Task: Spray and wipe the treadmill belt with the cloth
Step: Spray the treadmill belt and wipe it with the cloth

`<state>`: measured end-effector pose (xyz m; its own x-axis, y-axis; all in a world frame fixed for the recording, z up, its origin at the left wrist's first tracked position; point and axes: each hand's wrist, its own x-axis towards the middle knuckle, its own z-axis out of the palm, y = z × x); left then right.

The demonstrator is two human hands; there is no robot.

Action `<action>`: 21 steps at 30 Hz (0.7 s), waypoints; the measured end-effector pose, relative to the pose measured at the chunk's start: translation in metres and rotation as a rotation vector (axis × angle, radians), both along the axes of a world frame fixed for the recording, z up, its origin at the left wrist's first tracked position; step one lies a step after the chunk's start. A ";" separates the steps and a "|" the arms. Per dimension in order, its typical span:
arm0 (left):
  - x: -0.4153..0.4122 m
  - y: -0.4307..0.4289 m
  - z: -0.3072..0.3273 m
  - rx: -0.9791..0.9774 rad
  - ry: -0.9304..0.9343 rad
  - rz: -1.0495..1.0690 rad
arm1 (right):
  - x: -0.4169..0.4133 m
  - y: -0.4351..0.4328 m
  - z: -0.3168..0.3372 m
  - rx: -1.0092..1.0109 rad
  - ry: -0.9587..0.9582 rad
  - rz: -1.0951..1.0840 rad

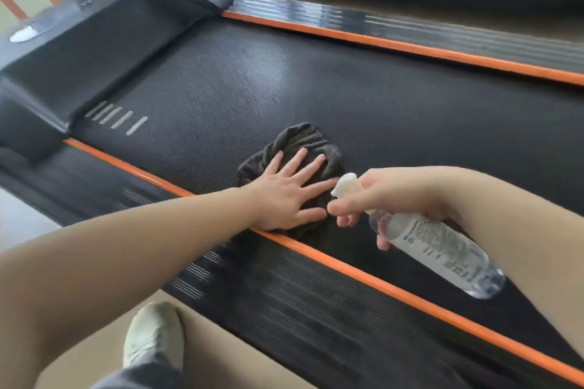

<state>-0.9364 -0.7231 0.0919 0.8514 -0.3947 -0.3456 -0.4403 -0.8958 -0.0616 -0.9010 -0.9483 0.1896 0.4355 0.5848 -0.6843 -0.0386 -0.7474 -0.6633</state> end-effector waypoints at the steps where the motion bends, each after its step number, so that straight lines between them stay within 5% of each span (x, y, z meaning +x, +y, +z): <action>1: 0.002 0.004 -0.001 -0.011 -0.019 0.008 | -0.001 -0.004 -0.003 -0.012 0.003 0.010; 11: 0.011 -0.021 -0.008 -0.066 -0.051 0.580 | 0.000 -0.069 -0.005 -0.014 -0.109 -0.118; 17: -0.006 -0.146 -0.013 -0.135 -0.103 -0.429 | 0.005 -0.129 0.004 -0.039 -0.158 -0.165; 21: 0.008 -0.155 -0.017 -0.218 -0.098 -0.443 | 0.001 -0.152 0.000 -0.050 -0.133 -0.166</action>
